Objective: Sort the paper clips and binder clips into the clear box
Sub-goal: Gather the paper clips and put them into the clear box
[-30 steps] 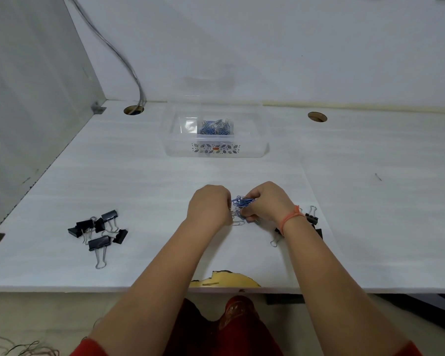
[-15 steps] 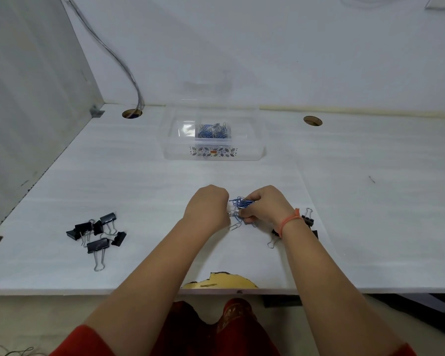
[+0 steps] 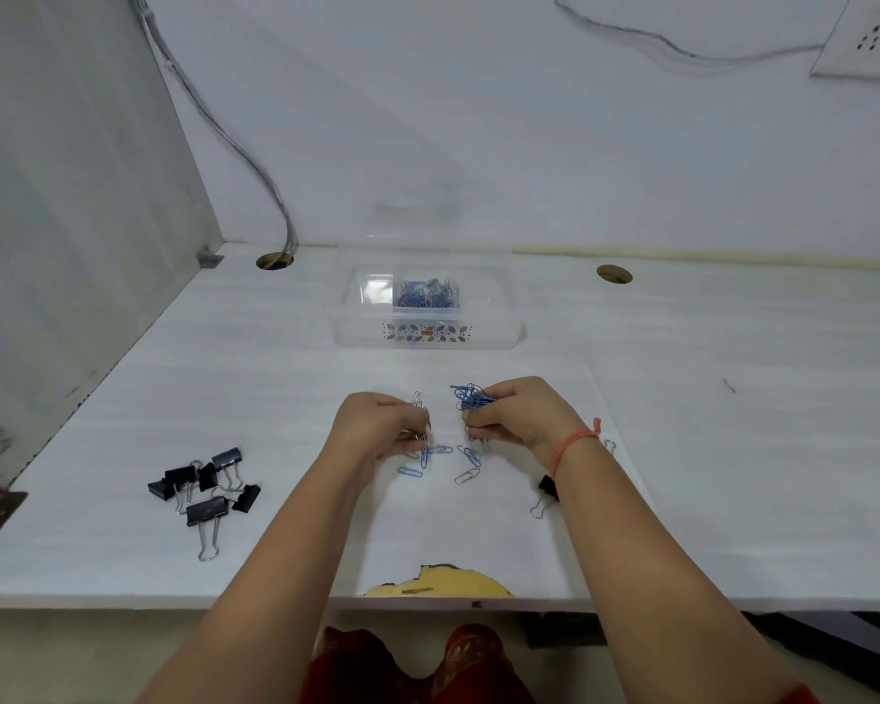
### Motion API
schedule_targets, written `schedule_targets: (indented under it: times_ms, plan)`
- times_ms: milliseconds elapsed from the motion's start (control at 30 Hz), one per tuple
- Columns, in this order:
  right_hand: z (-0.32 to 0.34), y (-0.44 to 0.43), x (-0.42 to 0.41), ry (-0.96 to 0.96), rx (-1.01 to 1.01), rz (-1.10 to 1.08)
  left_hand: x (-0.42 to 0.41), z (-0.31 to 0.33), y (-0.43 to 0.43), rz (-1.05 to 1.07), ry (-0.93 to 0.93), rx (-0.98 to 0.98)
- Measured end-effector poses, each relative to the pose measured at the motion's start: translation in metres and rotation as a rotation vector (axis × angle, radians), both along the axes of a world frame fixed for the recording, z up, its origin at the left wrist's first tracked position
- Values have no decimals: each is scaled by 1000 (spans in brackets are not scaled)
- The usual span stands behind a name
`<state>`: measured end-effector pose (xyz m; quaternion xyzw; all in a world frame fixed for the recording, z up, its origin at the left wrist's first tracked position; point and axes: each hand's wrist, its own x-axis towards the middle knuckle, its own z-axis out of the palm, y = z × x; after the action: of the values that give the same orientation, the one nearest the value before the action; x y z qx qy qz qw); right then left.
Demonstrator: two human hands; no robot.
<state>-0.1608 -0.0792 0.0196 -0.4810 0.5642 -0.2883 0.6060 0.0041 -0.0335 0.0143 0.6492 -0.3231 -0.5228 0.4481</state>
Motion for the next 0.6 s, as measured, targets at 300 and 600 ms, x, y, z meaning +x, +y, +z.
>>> schedule_targets:
  times_ms: [300, 600]
  plan:
    - [44, -35, 26, -298, -4, -78, 23, 50, -38, 62, 198, -4]
    - [71, -137, 65, -255, -48, -144, 38, 85, -156, 43, 45, -73]
